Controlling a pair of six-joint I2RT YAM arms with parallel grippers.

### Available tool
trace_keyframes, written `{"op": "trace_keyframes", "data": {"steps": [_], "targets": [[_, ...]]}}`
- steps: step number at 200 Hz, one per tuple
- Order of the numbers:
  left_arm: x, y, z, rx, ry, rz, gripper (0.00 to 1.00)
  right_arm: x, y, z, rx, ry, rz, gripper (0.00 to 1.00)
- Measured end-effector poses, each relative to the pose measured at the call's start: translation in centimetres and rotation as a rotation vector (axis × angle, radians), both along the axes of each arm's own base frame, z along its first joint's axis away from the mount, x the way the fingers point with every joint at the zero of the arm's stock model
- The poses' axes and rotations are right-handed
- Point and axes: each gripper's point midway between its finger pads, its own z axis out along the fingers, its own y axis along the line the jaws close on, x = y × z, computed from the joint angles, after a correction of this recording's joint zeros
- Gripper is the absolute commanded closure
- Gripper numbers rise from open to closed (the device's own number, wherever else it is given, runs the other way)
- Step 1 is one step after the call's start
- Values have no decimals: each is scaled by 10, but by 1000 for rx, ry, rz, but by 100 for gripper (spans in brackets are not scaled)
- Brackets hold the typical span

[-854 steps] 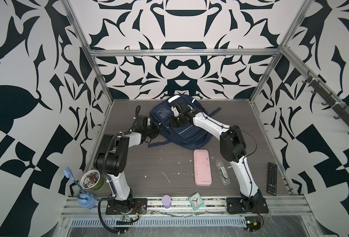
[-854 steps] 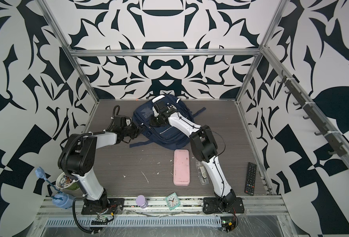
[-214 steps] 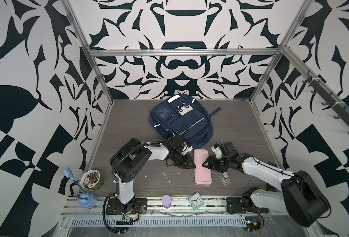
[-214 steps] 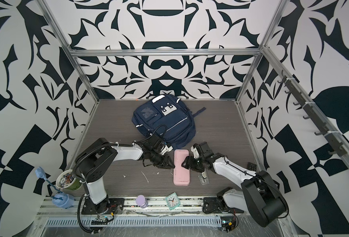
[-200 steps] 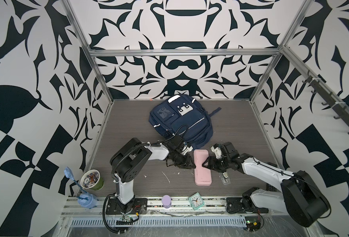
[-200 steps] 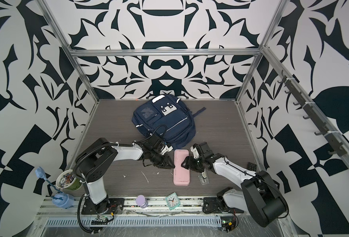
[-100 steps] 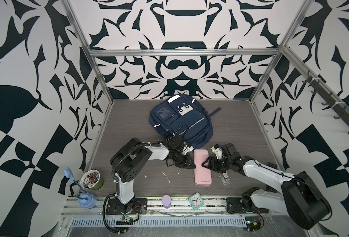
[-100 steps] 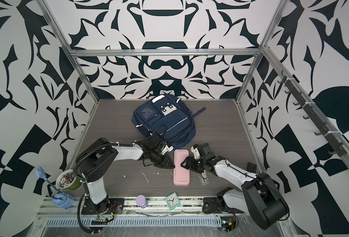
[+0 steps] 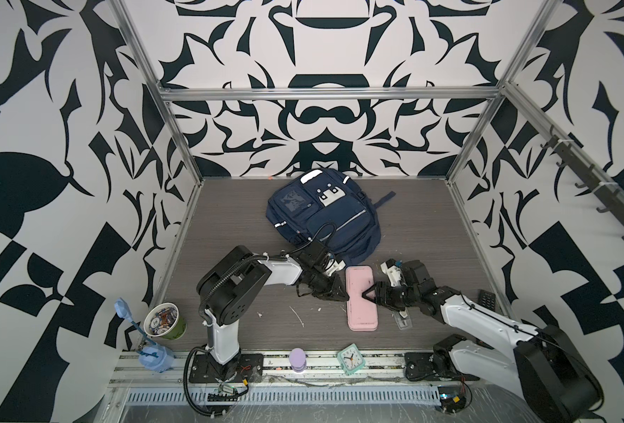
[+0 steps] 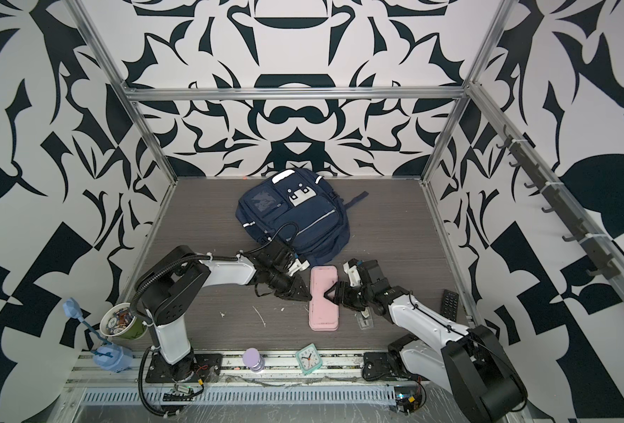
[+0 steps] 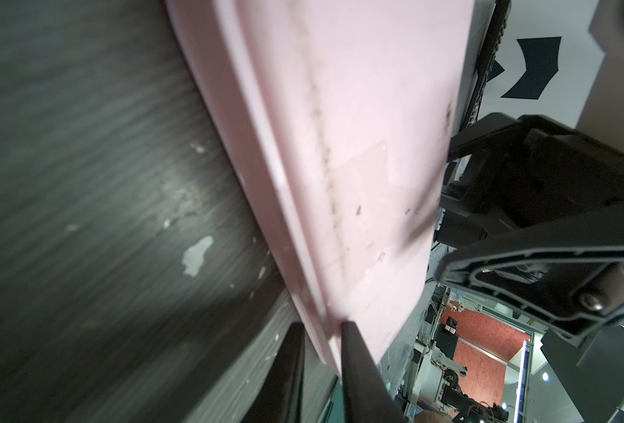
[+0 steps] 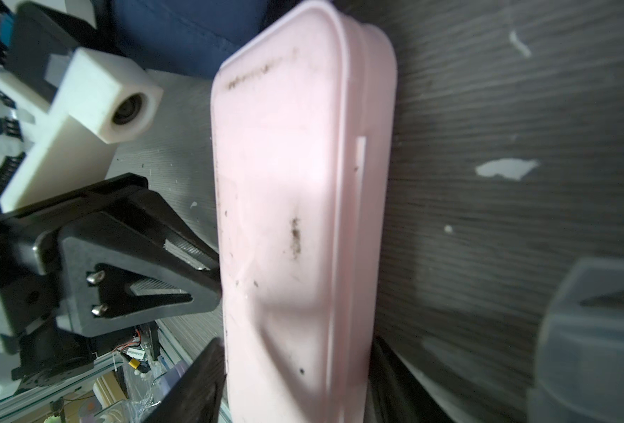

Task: Pack books, pencil case, and school supplies into a backpack
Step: Pick up the pencil case from the bottom-center of the table.

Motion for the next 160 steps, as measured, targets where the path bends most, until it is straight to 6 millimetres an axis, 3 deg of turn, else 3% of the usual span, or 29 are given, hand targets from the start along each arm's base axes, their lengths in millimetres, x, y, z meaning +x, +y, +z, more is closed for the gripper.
{"op": "trace_keyframes", "data": {"steps": [62,160], "targets": [[0,5,-12,50,-7,5,79,2,11,12,75,-14,28,42],[-1,5,-12,54,-8,5,78,2,14,2,74,23,33,56]]}}
